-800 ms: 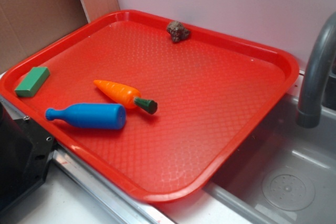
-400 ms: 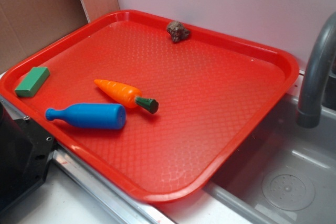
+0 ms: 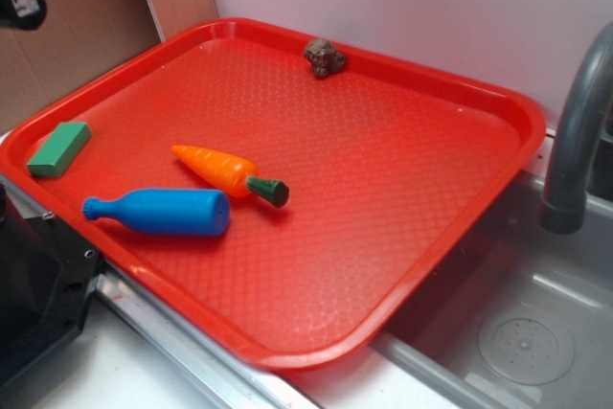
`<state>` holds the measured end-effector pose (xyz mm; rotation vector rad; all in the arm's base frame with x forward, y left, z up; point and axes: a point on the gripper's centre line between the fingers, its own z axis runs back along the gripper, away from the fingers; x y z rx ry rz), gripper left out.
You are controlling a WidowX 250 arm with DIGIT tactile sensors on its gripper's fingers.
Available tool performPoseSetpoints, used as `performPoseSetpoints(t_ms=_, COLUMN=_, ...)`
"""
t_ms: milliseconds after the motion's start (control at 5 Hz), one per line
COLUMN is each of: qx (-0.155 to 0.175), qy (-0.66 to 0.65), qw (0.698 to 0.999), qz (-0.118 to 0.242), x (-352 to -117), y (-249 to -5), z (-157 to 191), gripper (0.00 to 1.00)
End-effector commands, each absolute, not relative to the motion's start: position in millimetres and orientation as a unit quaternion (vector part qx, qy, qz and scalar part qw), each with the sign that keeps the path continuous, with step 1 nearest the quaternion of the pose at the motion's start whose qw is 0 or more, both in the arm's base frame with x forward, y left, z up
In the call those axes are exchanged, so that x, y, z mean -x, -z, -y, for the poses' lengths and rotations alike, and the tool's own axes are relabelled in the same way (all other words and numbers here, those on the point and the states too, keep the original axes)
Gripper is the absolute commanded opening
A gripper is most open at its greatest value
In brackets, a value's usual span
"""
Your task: Grab the green block.
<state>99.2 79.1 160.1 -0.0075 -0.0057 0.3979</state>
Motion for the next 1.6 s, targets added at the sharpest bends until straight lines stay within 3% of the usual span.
performPoseSetpoints(t_ms=0, qx=0.018, qy=-0.243, qw=0.97, qz=0.015, x=-108.8, y=-85.1, z=-126.8, gripper=1.0)
performPoseSetpoints(t_ms=200, qx=0.036, qy=-0.232, qw=0.972, qz=0.011, x=-121.9, y=-60.7, z=-128.8, gripper=1.0)
performPoseSetpoints(t_ms=400, qx=0.03, qy=-0.219, qw=0.975, qz=0.011, x=-136.4, y=-43.6, z=-118.0, gripper=1.0)
performPoseSetpoints(t_ms=600, qx=0.039, qy=-0.207, qw=0.978, qz=-0.005, x=-137.5, y=-25.2, z=-110.2, gripper=1.0)
performPoseSetpoints(t_ms=1000, qx=0.024, qy=-0.195, qw=0.98, qz=-0.024, x=-128.8, y=-22.2, z=-114.2, gripper=1.0)
performPoseSetpoints(t_ms=1400, qx=0.001, qy=-0.193, qw=0.981, qz=-0.016, x=-119.2, y=-45.3, z=-122.1, gripper=1.0)
